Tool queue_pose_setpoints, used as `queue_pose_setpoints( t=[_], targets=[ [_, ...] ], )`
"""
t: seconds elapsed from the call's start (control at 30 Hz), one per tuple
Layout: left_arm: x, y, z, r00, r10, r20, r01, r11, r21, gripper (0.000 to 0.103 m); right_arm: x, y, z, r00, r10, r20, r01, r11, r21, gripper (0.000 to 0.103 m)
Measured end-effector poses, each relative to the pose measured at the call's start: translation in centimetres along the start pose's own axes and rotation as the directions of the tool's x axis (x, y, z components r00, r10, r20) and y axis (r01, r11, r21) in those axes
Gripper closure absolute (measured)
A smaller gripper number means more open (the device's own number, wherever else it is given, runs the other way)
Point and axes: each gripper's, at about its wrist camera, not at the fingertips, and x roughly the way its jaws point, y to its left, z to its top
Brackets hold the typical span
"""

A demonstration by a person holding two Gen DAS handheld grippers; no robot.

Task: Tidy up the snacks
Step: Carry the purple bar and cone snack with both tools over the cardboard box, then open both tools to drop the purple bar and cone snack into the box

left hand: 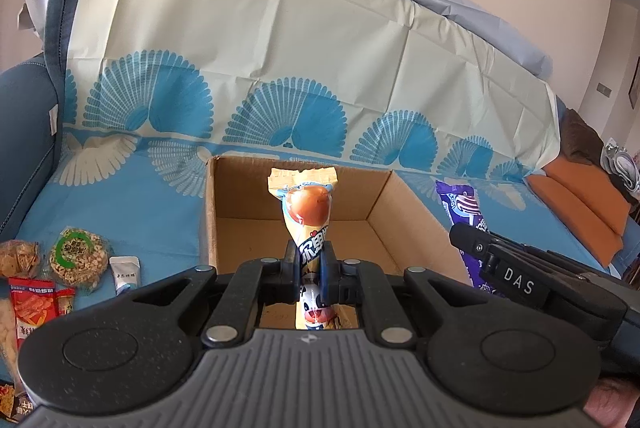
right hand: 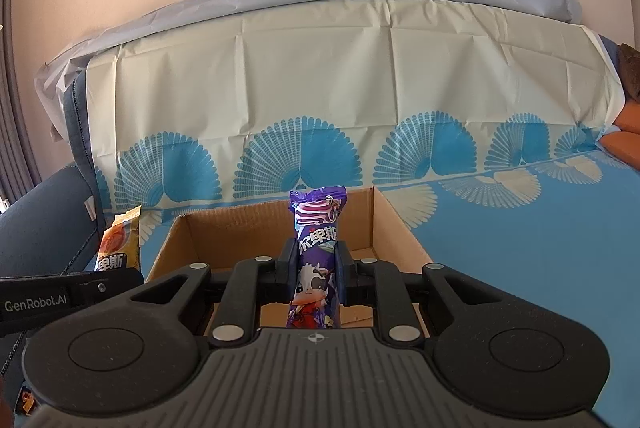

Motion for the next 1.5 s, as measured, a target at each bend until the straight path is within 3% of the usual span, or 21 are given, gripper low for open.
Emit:
queue_pose_setpoints(
  t=[1.23,1.27,1.3,1.37,1.5],
  targets=[
    [0.04,-0.36,-0.05,1.0,-0.011,-0.009,0.011,1.0,-0.016,0.093,0.05,0.07,-0.13,1.0,0.002,0.005,-0.002,1.0,-0.011,0.083],
    [0.13,-0.31,-0.09,1.0,-0.016,-0.015,0.016,1.0,-0.021,0.089,0.0,0.13,-0.15,1.0,-0.002,0.007,0.002,1.0,-0.014,0.081],
    [0.2,-0.33,-0.13,1.0,-0.019,-0.02,0.019,1.0,-0.024,0.087,0.01,0.11,-0.15,1.0,-0.006,0.006,0.007,1.0,-0.014,0.069],
    [0.22,-0.37,-0.15,1.0,-0.016,-0.021,0.016,1.0,-0.026,0.077,-0.05,0.05,-0.1,1.0,-0.014,0.01,0.014,1.0,-0.009,0.059],
    [0.11,-0.25,-0.09,1.0,-0.01,-0.015,0.01,0.999,-0.034,0.074,0.04,0.12,-0.14,1.0,-0.026,0.008,0.027,1.0,-0.009,0.055]
  ],
)
